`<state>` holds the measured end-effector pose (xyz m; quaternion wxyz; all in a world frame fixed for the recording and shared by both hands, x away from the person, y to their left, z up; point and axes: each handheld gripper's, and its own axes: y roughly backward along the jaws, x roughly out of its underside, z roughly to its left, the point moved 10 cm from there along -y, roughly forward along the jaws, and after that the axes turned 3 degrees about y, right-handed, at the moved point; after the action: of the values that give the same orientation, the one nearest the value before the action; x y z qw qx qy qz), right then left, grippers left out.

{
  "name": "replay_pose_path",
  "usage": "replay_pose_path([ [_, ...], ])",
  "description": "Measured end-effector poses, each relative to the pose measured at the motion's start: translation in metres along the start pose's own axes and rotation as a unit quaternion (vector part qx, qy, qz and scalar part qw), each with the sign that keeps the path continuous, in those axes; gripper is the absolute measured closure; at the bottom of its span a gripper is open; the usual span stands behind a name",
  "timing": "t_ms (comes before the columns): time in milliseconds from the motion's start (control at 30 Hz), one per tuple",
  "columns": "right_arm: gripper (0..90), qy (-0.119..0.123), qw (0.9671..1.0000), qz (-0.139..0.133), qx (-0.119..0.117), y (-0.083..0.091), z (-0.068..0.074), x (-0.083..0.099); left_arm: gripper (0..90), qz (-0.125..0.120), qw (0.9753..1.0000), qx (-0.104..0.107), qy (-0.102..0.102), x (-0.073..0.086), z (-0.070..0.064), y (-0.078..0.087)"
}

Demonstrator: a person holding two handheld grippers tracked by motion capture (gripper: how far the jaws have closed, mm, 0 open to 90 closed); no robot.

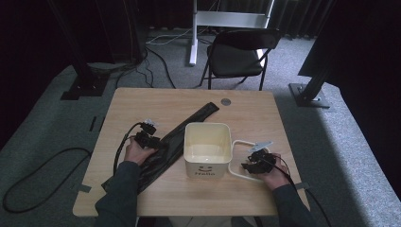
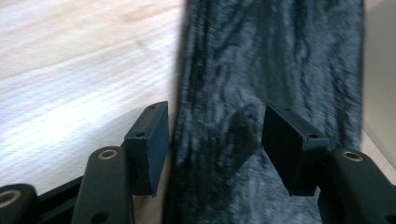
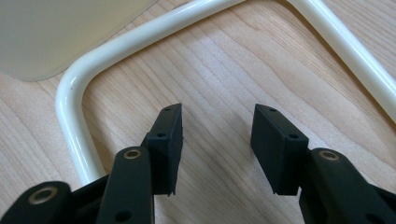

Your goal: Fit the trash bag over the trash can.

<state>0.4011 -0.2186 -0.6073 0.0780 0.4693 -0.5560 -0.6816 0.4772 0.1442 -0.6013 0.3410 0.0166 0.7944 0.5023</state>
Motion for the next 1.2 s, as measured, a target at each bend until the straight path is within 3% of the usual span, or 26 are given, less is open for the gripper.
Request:
replay_pose_path([
  [200,52.6,0.000,1.0000,0.001,-0.002,0.000,0.000,0.000,41.2,0.015,0.9996,0.004,-0.023,0.006,-0.012,0.000],
  [233,52.6,0.000,1.0000,0.001,-0.002,0.000,0.001,0.000,41.1,0.022,0.9992,-0.001,-0.034,0.008,-0.016,0.000],
  [467,52.5,0.000,1.0000,0.001,-0.002,0.000,0.001,0.000,41.0,0.019,0.9982,-0.021,-0.053,0.014,-0.024,-0.001],
  [567,52.5,0.001,1.0000,0.001,-0.002,0.000,0.001,0.000,42.5,0.019,0.9968,-0.043,-0.065,0.015,-0.025,-0.002],
  [700,53.2,0.003,1.0000,0.002,-0.001,0.000,0.003,-0.001,48.2,0.029,0.9912,-0.087,-0.095,0.015,-0.026,-0.003],
  [967,53.9,-0.002,0.9998,-0.019,-0.008,0.003,0.007,-0.014,58.5,0.019,0.9920,-0.087,-0.090,0.015,-0.025,-0.001],
  [1200,54.1,-0.012,0.9990,-0.042,-0.011,0.006,0.010,-0.036,73.5,0.020,0.9925,-0.077,-0.093,0.016,-0.026,-0.001],
])
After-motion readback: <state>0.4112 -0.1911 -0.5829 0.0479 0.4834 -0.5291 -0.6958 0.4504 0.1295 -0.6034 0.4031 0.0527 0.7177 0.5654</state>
